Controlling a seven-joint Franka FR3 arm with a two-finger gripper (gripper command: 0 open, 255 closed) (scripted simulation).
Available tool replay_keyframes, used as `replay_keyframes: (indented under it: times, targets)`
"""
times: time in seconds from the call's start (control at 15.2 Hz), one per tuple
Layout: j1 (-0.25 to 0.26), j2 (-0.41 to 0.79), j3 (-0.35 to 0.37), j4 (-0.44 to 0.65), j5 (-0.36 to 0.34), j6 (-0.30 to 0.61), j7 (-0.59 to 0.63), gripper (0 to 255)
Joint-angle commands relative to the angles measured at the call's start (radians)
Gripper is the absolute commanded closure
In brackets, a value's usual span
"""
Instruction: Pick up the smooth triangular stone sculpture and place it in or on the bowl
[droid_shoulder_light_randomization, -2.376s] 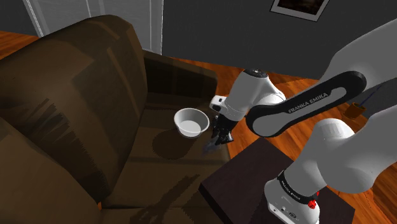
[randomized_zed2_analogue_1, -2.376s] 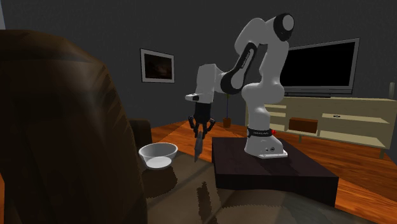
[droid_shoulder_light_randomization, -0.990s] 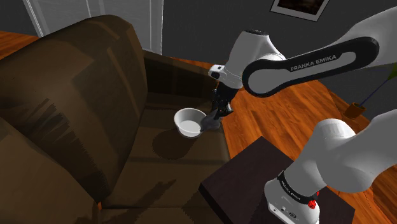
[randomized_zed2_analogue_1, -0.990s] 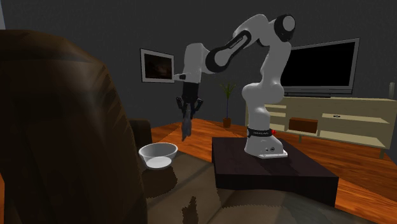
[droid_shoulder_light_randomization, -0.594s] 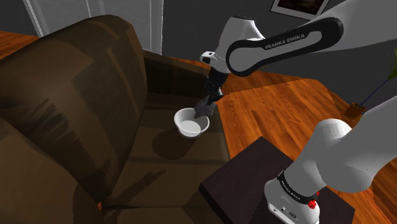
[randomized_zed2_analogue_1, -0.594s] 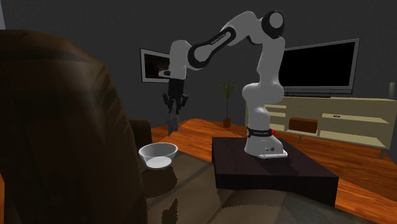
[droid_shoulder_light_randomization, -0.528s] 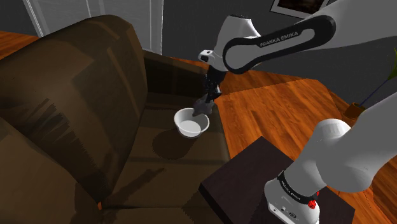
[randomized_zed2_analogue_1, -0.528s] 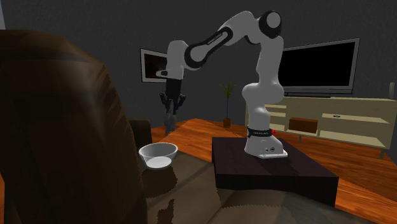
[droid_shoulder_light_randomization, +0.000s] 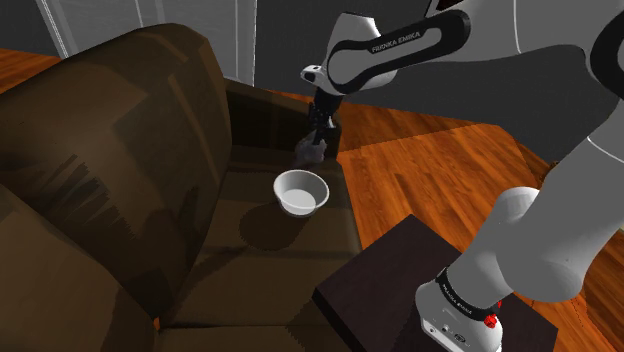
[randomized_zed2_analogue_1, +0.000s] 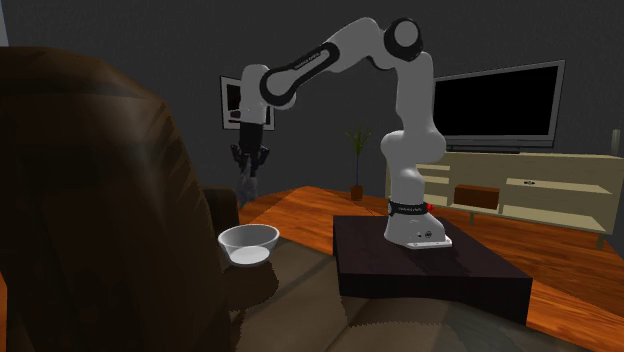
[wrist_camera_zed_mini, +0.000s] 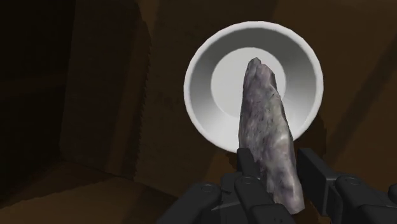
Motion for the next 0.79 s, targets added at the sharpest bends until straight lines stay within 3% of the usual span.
replay_keyframes:
  times: [0.0,0.73]
  targets:
    - [-0.001,0.015,-0.001,-0.009,0.006,0.024,-0.006,255]
    - [-0.002,0.103,0.001,-0.069,0.047,0.167,-0.039,255]
